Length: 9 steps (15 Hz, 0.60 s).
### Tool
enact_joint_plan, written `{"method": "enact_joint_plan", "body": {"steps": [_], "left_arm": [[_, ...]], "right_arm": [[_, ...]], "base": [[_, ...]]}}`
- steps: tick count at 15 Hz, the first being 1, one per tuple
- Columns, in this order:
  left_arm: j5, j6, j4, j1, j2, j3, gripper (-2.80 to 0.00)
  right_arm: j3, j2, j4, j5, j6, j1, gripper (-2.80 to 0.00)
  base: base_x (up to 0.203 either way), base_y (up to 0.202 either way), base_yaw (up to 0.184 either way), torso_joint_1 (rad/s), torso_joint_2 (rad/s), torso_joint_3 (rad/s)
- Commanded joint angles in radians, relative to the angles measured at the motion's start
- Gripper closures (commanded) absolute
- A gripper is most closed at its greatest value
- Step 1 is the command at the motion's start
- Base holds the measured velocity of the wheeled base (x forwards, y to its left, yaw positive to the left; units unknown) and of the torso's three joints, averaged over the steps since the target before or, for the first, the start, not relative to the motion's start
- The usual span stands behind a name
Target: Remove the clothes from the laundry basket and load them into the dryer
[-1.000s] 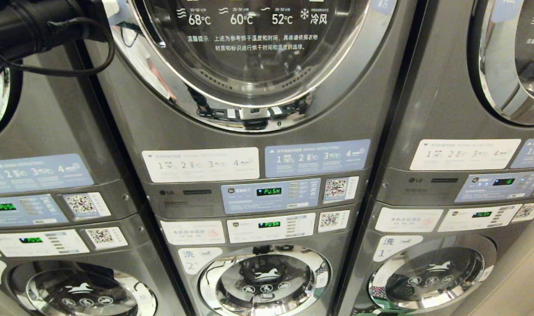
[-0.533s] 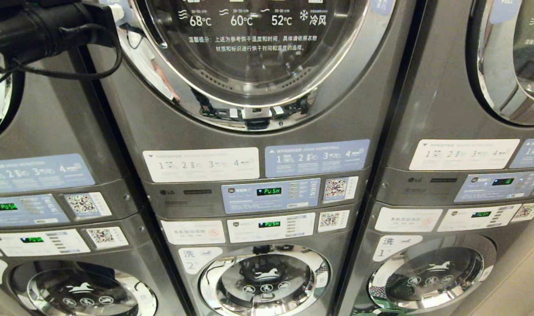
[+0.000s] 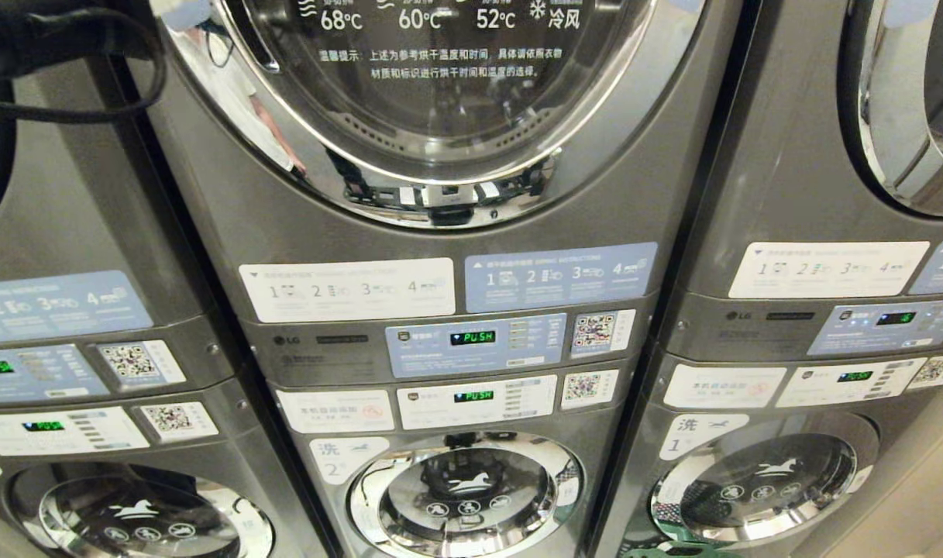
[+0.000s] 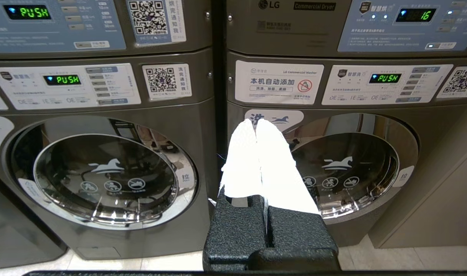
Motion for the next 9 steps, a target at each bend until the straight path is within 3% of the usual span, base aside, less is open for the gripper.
{"method": "enact_joint_plan", "body": {"steps": [1, 3, 9], "left_arm": [[-0.006, 0.000, 0.032, -0.001, -0.255, 0.097, 0.00], [-0.018, -0.003, 0.133, -0.002, -0.489, 0.287, 0.00], [-0.025, -0.090, 0.312, -0.002, -1.074, 1.122, 0.00]], "right_arm": [[-0.001, 0.001, 0.000, 0.000, 0.000, 0.001, 0.00], [0.000, 0.001, 0.000, 0.000, 0.000, 0.000, 0.00], [0.000, 0.001, 0.000, 0.000, 0.001, 0.000, 0.00]], "base": [[0.000, 0.000, 0.000, 0.002, 0.03, 0.010], [0.000, 0.000, 0.000, -0.013, 0.01, 0.009], [0.000, 0.000, 0.000, 0.000, 0.00, 0.000]]}}
